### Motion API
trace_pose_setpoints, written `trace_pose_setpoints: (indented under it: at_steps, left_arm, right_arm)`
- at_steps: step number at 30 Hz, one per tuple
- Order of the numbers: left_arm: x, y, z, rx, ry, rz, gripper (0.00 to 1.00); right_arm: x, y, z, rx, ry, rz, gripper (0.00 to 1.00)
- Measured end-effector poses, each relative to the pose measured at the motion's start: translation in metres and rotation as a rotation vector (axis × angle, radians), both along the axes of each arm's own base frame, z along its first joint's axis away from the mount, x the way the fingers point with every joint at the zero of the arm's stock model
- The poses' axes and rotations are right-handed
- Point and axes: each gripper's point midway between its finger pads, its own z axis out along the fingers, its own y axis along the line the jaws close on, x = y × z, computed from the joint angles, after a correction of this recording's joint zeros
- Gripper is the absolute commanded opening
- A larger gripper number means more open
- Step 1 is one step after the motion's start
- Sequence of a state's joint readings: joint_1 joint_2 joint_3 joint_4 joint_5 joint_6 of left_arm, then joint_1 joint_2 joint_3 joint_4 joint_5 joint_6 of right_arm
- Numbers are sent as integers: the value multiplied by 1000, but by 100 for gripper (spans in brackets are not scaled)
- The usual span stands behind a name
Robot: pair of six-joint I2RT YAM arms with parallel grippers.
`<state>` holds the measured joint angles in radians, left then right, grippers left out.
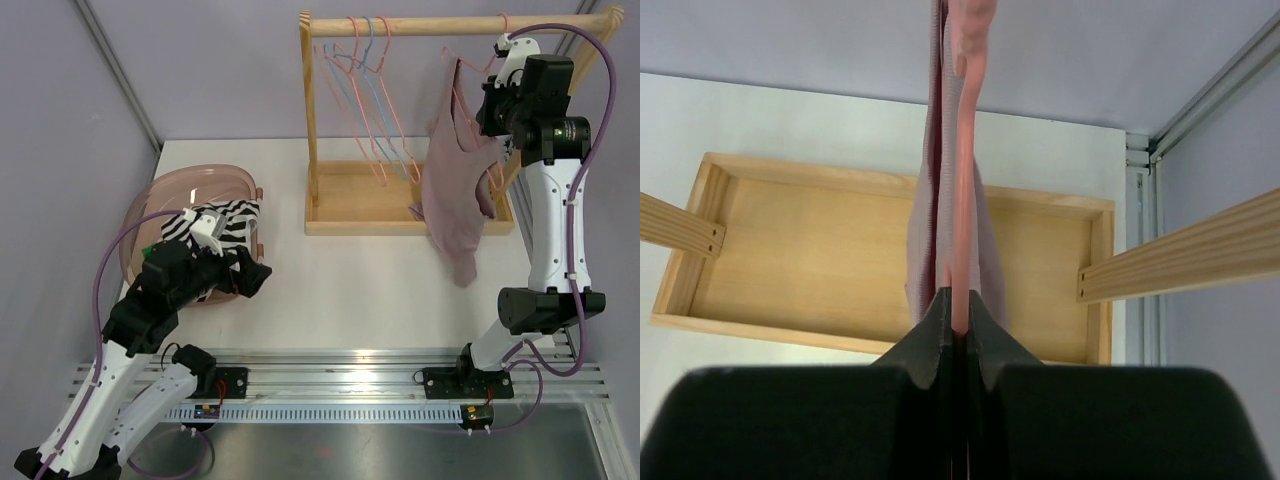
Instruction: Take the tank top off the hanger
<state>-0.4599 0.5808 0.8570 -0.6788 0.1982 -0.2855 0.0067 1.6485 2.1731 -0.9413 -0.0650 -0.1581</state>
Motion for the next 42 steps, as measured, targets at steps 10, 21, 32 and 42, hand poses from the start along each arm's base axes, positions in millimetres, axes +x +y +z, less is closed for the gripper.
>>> trace_pose_setpoints:
  at_steps: [10, 21, 32, 42]
  left_arm:
    - [2, -1, -4, 8, 16, 0, 99]
    - [3, 0, -4, 11, 14, 9, 99]
    - [6, -3, 44, -55, -55, 28, 99]
    - [17, -24, 131, -137, -198, 18, 99]
  right_arm:
    - [-11, 14, 19, 82, -21, 38, 0]
    - [-67, 20, 74, 145, -154, 42, 0]
    - [-181, 33, 10, 226, 14, 68, 0]
    - [-285, 71, -62, 318, 118, 263, 0]
